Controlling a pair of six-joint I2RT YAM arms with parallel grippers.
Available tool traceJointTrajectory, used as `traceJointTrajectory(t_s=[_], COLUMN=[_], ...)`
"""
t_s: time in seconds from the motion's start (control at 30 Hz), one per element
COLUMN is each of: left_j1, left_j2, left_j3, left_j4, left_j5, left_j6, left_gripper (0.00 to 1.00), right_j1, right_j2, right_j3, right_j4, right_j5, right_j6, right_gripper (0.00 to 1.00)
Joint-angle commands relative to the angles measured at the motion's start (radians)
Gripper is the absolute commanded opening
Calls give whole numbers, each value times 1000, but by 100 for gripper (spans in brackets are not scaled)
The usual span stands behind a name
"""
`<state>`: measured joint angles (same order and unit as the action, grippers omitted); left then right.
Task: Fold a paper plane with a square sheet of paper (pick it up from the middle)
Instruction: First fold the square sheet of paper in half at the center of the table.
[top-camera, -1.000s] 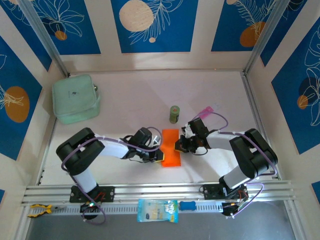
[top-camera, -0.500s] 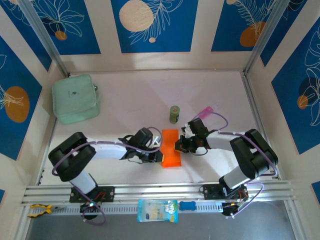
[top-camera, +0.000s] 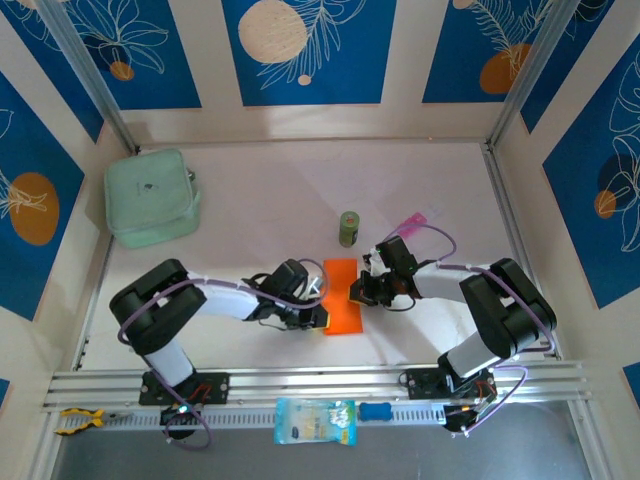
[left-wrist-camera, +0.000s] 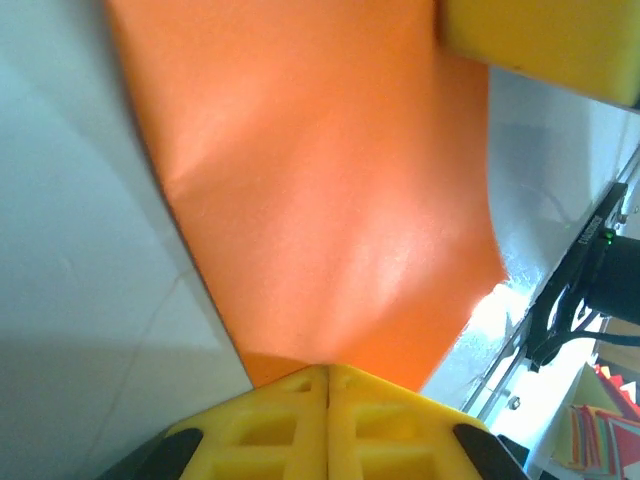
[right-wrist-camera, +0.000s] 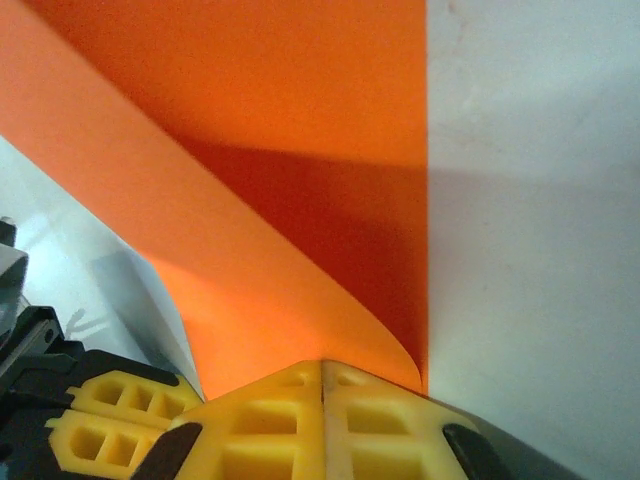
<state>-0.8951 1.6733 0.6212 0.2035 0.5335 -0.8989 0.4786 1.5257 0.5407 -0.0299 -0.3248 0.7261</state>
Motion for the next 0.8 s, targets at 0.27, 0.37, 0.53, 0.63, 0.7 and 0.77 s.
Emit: traceJointTrajectory(t_s=[0.27,0.37,0.53,0.63,0.7,0.77], left_j1=[-49,-59,-56,-55,-54,-54], left_j2=[-74,-109,-164,-132,-80,-28], left_j3=[16,33,80,100,112,115], left_j4=[-242,-276,-199,-134,-97,-68], left_j5=[-42,-119,-159,-154,-119,-75], left_j6=[142,141,103,73,58,40], left_gripper=[10,9,8,8,8,8], right_j1=[6,6,8,8,8,9], right_j2=[21,21,22,21,21,21], right_j3=[-45,-44,-44,-44,-44,-44], right_j4=[-101,-103,-104,-104,-104,-105], right_j5=[69,69,70,70,70,70], right_j6=[4,6,6,7,7,6], right_gripper=[0,0,0,0,0,0])
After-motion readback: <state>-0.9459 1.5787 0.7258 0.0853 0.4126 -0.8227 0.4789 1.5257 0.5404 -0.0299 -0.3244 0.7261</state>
